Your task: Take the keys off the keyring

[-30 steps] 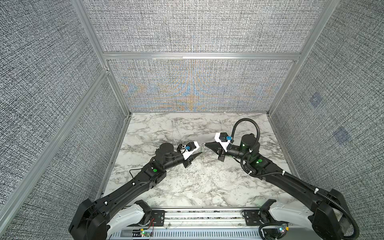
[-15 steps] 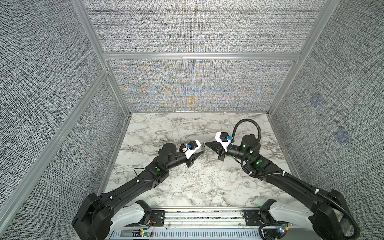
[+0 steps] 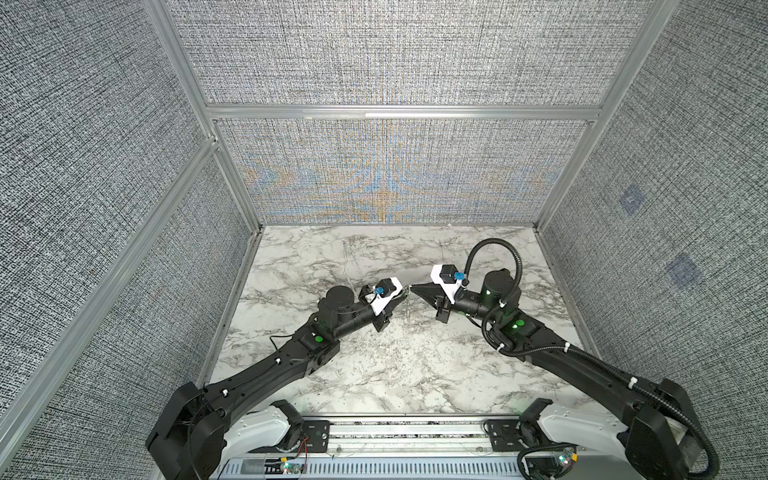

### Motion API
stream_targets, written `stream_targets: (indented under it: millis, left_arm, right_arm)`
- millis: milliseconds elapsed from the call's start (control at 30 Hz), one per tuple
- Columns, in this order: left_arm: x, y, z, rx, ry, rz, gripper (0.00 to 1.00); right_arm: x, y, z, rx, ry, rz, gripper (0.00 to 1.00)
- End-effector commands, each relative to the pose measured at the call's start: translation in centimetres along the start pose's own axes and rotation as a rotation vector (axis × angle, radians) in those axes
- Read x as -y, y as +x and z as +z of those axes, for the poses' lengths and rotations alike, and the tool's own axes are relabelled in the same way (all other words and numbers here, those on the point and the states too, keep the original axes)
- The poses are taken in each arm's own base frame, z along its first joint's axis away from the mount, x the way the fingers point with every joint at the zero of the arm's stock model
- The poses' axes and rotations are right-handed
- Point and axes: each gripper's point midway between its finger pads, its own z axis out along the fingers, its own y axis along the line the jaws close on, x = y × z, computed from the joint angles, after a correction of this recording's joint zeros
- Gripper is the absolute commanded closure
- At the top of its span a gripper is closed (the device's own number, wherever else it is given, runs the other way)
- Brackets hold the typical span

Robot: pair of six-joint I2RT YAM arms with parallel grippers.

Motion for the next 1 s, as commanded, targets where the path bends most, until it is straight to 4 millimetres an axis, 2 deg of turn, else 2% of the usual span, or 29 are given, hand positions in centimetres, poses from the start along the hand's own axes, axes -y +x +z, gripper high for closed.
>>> stream_targets:
  millis: [0,133,533,967]
  left_arm:
    - [-0.3,-0.8,0.1,0.023,-0.012,-0.003,0.82]
    - [-0.3,-0.7,0.3,0.021,-0.013,-0.005,0.82]
    - [0.3,-0.8,0.7,0.019,0.02,0.003,1.0]
    - [1.6,-0.6,1.7,-0.015,0.101,0.034,1.0]
  right_arm:
    - [0.0,-0.8,-0.1,0.036,0.002,-0.01,1.0]
    - [0.0,-1.0,-0.1,0.042,0.001,-0.012,1.0]
    - [0.7,-1.3,-0.1,0.076,0.042,0.019,1.0]
    - [1.2,-1.8,-0.4,0.144,0.074,0.073,1.0]
